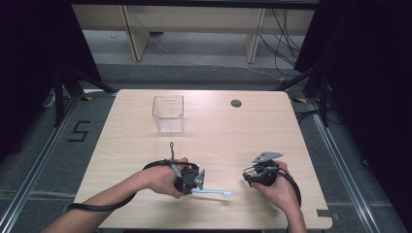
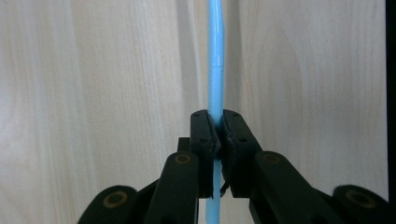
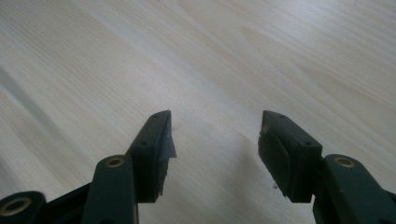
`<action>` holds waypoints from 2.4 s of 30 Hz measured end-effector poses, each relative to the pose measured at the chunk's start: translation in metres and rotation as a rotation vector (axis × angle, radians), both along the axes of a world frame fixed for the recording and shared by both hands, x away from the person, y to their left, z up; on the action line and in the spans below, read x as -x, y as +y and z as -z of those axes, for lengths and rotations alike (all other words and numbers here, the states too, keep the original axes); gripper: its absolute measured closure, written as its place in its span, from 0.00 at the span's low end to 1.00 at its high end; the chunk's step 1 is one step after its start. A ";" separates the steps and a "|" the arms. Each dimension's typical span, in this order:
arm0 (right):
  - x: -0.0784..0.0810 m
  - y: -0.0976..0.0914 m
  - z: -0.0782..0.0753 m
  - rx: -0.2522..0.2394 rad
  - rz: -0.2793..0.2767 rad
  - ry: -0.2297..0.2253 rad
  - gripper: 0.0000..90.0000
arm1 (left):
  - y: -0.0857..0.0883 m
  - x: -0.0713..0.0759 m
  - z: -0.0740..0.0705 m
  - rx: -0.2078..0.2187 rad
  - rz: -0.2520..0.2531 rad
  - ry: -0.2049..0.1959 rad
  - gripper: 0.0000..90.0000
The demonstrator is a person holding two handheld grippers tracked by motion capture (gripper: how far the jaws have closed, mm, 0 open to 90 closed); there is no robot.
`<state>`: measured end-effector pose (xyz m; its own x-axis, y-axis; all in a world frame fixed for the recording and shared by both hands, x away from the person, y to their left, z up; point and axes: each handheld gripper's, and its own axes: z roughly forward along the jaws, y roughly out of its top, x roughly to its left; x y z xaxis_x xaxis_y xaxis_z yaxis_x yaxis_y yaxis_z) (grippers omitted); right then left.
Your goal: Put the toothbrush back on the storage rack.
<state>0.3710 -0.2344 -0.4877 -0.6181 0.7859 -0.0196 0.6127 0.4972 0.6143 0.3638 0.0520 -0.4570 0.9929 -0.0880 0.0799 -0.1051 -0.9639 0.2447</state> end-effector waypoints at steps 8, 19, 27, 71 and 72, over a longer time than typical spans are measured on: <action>-0.001 0.001 0.003 -0.005 0.001 -0.019 0.50 | 0.011 0.001 -0.002 0.108 -0.042 0.001 0.93; -0.001 0.001 0.003 0.006 -0.010 -0.009 0.50 | 0.029 0.000 -0.010 0.283 -0.069 -0.030 0.93; 0.000 0.004 0.004 -0.005 0.000 0.011 0.50 | 0.048 -0.003 -0.009 0.422 -0.109 -0.057 0.93; 0.001 0.007 0.007 -0.014 0.012 0.038 0.50 | 0.106 -0.006 0.006 1.021 -0.307 -0.155 0.93; 0.002 0.008 0.006 -0.017 0.017 0.048 0.50 | 0.108 -0.006 0.006 1.030 -0.318 -0.159 0.93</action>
